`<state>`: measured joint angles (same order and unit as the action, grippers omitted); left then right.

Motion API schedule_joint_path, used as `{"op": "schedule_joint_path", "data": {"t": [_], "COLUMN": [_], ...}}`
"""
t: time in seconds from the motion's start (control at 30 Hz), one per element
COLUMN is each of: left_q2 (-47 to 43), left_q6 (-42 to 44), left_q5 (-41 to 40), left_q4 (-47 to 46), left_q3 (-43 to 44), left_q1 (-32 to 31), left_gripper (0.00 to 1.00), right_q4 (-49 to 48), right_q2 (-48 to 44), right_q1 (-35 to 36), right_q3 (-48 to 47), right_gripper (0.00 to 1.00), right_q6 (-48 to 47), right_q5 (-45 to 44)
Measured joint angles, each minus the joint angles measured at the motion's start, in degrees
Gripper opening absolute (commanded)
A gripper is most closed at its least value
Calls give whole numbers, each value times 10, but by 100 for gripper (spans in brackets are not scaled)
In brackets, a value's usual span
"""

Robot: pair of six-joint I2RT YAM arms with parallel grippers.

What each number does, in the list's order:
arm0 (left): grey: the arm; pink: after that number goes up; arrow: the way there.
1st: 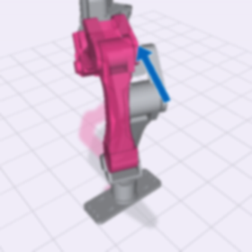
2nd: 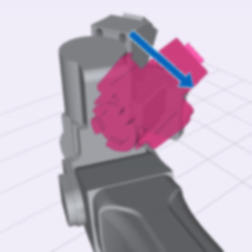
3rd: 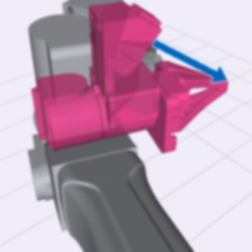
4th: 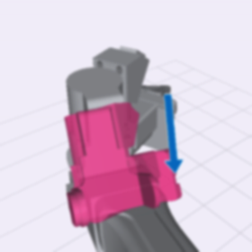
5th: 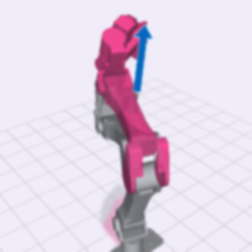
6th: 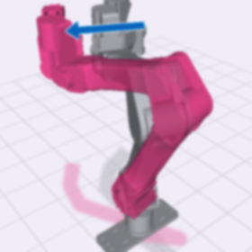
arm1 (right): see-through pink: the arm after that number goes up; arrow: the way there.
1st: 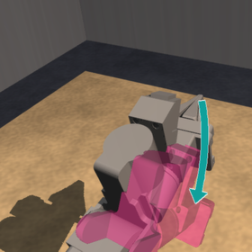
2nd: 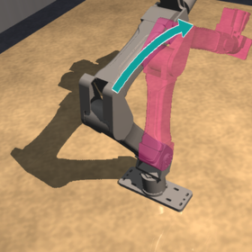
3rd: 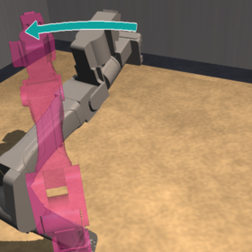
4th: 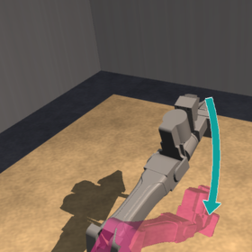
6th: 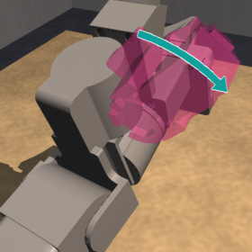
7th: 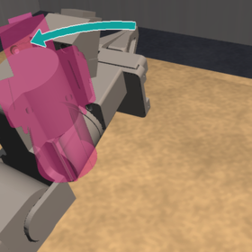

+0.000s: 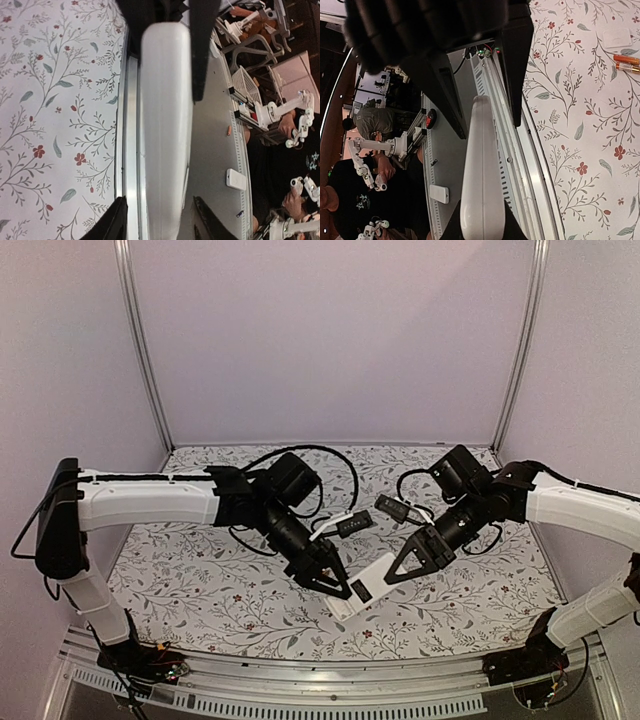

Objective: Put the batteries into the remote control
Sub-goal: Pass from the left arm to the right, then pick up the battery from the center of the board.

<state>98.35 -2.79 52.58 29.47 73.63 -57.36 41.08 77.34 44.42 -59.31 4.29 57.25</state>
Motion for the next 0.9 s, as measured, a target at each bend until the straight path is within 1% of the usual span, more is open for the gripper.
{"op": "schedule_joint_path", "data": {"t": [0.1, 0.13, 0.2, 0.3, 0.43, 0.47, 0.53, 0.57, 0.63, 0.67, 0.73, 0.8, 0.9], "left_q2": [-3, -8, -26, -78, -153, -166, -190, -199, -205, -205, -202, -192, -147], "left_q6": [-14, -21, -37, -63, -96, -105, -124, -134, -147, -151, -155, -151, -139], "left_q5": [-20, -28, -45, -82, -134, -147, -185, -215, -265, -290, -331, -370, -419], "left_q4": [-11, -19, -40, -75, -130, -145, -169, -176, -177, -174, -157, -135, -88], "left_q3": [-5, -10, -31, -71, -123, -136, -163, -177, -193, -197, -200, -196, -165], "left_q1": [3, 7, 19, 50, 86, 92, 100, 102, 102, 101, 101, 95, 80], "left_gripper": [73, 78, 80, 81, 81, 80, 74, 72, 64, 58, 50, 44, 38], "right_q4": [0, 0, -4, -24, -82, -99, -131, -146, -167, -177, -195, -213, -238], "right_q2": [0, -1, -6, -28, -76, -91, -116, -132, -160, -175, -202, -228, -258], "right_q1": [0, 0, -3, -13, -37, -43, -52, -55, -59, -59, -61, -65, -80], "right_q3": [0, 0, 1, 15, 49, 60, 80, 93, 114, 124, 146, 168, 204], "right_gripper": [0, 0, 0, 0, 0, 0, 0, 0, 0, 0, 0, 0, 0], "right_q6": [9, 11, 15, 29, 62, 73, 93, 103, 121, 128, 140, 150, 166], "right_q5": [-2, -6, -14, -30, -64, -79, -108, -127, -163, -181, -214, -239, -263]}}
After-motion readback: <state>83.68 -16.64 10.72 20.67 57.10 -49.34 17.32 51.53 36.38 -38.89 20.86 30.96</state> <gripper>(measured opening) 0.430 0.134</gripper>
